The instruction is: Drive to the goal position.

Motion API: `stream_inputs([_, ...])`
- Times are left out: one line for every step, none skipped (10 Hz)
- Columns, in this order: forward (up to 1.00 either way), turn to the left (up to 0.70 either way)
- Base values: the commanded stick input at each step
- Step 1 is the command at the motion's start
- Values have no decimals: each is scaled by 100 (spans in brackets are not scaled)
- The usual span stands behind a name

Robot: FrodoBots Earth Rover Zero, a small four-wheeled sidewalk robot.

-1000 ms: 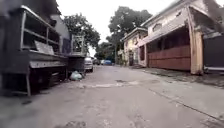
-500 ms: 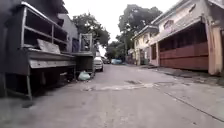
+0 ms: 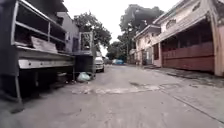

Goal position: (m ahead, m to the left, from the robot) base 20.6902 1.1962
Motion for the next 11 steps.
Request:
stream_inputs([50, 0])
stream_inputs([50, 0])
stream_inputs([50, 0])
stream_inputs([50, 0])
stream_inputs([50, 0])
stream_inputs([50, 0])
stream_inputs([50, -27])
stream_inputs([50, -27])
stream_inputs([50, -5])
stream_inputs([50, 0])
stream_inputs([50, 0])
